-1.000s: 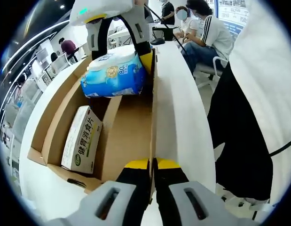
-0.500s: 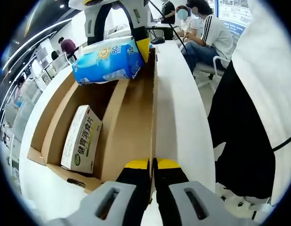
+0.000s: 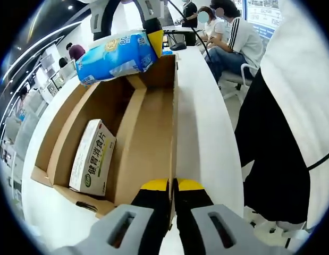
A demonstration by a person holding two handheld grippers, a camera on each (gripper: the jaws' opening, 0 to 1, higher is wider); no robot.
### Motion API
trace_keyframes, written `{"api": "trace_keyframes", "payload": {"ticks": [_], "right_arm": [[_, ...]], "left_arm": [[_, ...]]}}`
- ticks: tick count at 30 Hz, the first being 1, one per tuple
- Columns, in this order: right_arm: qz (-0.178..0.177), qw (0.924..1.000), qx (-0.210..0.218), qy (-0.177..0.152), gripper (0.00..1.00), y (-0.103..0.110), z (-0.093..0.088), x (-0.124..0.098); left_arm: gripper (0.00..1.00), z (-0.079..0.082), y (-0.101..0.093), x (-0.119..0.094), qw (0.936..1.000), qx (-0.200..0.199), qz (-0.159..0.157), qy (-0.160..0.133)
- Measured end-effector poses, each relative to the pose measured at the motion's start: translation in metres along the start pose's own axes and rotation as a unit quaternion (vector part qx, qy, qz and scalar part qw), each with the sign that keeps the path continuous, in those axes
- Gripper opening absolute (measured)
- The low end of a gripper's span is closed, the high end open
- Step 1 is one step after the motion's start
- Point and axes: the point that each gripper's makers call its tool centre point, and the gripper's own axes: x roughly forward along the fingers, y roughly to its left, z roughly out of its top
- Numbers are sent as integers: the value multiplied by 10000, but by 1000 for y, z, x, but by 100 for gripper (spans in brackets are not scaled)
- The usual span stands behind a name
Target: Operate the shoe box by opening the lid, removing the specified soft item, and placing it in the target area until the item is outside and the box remains undamaged.
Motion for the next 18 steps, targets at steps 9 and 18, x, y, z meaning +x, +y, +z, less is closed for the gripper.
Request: {"api": "trace_keyframes", "payload": {"ticks": [9,18], "right_arm": [[98,9997,-188,108,60,8,-10,-4],[-4,10000,-12,97,60,6,-32,-10]], "left_arm": [[2,1,-2,-1,10000,61,67,26],[2,0,-2,0,10000,31,-28,64]]}}
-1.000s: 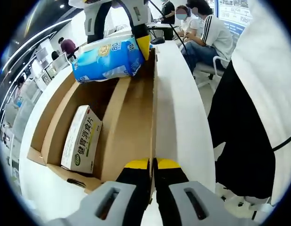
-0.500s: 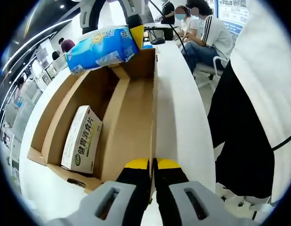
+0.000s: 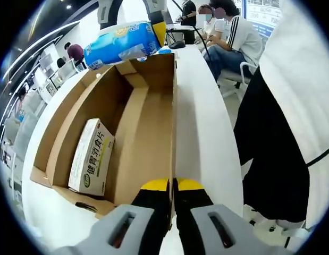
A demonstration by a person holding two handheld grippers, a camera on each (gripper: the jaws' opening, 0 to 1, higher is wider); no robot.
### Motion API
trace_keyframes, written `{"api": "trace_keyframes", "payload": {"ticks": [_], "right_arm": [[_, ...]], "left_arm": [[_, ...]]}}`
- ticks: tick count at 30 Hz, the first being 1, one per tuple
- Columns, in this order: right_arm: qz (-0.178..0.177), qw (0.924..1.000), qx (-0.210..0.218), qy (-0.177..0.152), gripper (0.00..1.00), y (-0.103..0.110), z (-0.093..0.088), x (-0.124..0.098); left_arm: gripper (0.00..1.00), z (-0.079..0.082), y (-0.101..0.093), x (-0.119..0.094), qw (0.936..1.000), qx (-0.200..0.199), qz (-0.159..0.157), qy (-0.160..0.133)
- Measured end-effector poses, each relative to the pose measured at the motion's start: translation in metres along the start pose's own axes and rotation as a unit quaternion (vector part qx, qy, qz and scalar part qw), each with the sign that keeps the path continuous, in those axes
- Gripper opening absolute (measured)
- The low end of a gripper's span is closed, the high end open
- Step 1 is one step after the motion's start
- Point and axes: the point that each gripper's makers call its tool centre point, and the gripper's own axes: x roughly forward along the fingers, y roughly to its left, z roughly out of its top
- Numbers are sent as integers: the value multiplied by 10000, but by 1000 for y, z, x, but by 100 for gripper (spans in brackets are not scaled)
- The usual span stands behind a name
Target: Operate the shoe box by opening the lid, removing the specified soft item, and placing it in the target area until the item is outside and the box remains undamaged.
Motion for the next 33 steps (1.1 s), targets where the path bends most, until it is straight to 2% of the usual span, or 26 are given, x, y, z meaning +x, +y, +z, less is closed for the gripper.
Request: {"api": "trace_keyframes", "payload": {"ticks": [6,14,21,28,33], "right_arm": [[7,9998,126,181,60,0,-18,0],[6,9996,222,157,60,7,-32,2],[12,9990,368,254,60,6,-60,4],[-79,9984,503,250,60,0,-78,-5],[-82,9978,550,374,60,0,-99,-4]], "left_arm": [[2,0,0,0,10000,-18,-9,11],[2,-1,1,1,10000,-10,-17,15],[2,-1,2,0,9999,-23,101,-30],[2,-1,2,0,10000,-15,60,6],[2,-1,1,0,10000,-17,45,59]]}}
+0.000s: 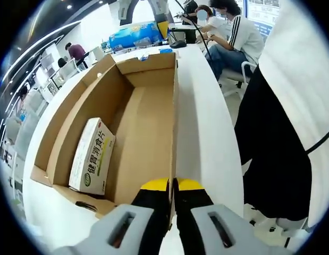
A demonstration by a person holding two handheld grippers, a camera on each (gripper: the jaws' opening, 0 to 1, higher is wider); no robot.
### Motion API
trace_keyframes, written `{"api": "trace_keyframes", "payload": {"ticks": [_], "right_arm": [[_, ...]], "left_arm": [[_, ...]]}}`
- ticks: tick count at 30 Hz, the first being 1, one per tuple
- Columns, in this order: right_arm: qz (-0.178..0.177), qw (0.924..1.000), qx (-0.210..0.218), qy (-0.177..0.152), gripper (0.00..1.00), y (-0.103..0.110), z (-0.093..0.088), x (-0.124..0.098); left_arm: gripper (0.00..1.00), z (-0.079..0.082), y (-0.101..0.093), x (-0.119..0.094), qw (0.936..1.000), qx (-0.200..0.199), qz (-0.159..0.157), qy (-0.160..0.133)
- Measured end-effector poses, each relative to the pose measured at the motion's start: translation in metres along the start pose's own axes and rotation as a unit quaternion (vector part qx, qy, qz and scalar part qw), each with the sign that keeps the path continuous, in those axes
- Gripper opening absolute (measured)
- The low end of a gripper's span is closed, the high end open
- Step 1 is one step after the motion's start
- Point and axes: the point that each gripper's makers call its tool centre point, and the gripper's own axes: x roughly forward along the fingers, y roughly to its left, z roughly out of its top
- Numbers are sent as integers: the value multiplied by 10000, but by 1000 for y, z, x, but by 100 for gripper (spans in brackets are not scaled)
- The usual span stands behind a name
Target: Operate the shoe box by opening the lid, removing the specified soft item, and placing it in the target area until the item is outside and the box remains undamaged.
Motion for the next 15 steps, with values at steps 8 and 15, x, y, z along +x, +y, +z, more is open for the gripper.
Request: {"api": "trace_keyframes", "payload": {"ticks": [8,15], "right_arm": [[47,9998,-35,187,60,-1,-26,14],[72,9996,-162,235,60,4,-35,18]], "left_arm": [[2,-1,0,0,10000,-15,17,39],[2,0,1,0,10000,-29,10,58]]}}
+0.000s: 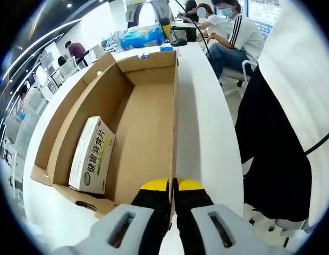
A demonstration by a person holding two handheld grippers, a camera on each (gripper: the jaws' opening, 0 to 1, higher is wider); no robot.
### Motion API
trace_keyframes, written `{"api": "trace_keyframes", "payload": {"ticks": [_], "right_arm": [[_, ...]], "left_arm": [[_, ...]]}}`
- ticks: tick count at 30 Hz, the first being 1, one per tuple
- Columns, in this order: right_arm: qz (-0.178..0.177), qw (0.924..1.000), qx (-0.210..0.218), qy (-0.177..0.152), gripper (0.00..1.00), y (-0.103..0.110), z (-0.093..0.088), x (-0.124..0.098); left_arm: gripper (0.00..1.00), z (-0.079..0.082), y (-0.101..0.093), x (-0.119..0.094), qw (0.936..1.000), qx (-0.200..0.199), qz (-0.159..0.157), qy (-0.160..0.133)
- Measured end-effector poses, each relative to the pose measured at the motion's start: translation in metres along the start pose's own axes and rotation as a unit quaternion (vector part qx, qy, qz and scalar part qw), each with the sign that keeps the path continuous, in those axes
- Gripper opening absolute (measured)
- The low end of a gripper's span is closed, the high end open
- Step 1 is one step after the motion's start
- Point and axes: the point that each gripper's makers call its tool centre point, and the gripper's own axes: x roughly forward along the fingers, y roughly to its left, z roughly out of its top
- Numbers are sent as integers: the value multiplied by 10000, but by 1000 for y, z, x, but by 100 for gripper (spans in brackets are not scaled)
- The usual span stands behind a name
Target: Operate the shoe box by opening the lid, removing the specified soft item, and placing it in the target area until the item is outside and the box remains undamaged.
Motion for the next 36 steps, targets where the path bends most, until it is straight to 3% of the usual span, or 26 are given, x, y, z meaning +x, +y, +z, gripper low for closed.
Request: {"api": "trace_keyframes", "payload": {"ticks": [10,21,36], "right_arm": [[-18,9999,-146,-81,60,-3,-4,21],[22,9992,-396,-56,60,2,-3,22],[96,9996,-275,37,60,1,-14,28]], "left_arm": [[2,-3,1,2,9999,-20,-6,155],[3,-3,1,2,9999,21,48,135],[3,-2,0,2,9999,34,84,142]]}}
